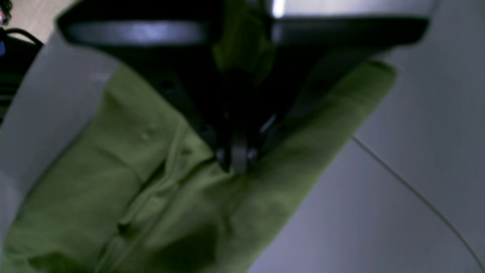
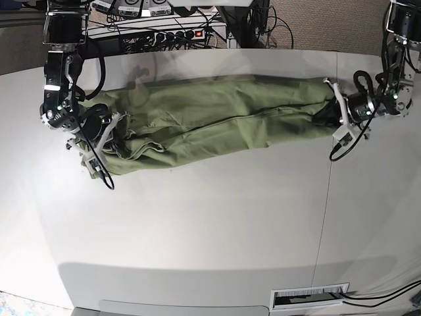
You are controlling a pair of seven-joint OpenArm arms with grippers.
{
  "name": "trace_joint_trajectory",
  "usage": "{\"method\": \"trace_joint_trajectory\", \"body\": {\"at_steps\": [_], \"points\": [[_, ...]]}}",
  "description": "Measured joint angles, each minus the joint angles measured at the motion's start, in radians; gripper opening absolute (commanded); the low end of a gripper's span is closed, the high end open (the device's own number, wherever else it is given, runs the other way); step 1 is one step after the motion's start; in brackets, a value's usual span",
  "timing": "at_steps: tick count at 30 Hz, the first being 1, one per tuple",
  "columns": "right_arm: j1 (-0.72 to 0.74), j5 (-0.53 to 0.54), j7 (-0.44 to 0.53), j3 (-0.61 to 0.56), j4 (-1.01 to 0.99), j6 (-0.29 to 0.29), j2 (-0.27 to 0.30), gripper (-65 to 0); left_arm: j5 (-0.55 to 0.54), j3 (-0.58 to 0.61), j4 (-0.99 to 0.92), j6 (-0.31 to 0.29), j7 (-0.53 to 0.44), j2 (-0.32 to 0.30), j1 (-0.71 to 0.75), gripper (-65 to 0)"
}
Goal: Fold the T-shirt properly
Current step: 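Hold the strip with the right gripper and pull the left gripper's end outward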
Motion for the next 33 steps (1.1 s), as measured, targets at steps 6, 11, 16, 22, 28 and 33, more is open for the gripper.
{"method": "trace_joint_trajectory", "body": {"at_steps": [6, 11, 16, 22, 28, 33], "points": [[0.056, -0.002, 0.015, 0.0, 0.0, 0.0, 0.0, -65.0, 0.043, 0.002, -0.02, 0.0, 0.018, 0.0, -0.054, -65.0], [0.054, -0.029, 0.01, 0.0, 0.0, 0.0, 0.0, -65.0, 0.045, 0.002, -0.045, 0.003, 0.014, -0.001, -0.072, -65.0], [0.054, -0.046, 0.011, 0.0, 0.0, 0.0, 0.0, -65.0, -0.075, 0.004, -0.031, 0.004, 0.142, -0.059, -0.073, -65.0], [0.054, -0.051, 0.015, 0.0, 0.0, 0.0, 0.0, -65.0, -0.37, 0.005, 0.0, 0.018, 0.337, -0.166, -0.07, -41.1], [0.054, -0.051, 0.014, 0.0, 0.0, 0.0, 0.0, -65.0, -0.428, 0.006, 0.0, 0.017, 0.435, -0.201, -0.079, -40.8], [0.054, -0.051, 0.011, 0.0, 0.0, 0.0, 0.0, -65.0, -0.427, 0.006, 0.0, 0.04, 0.439, -0.24, -0.079, -40.8]]}}
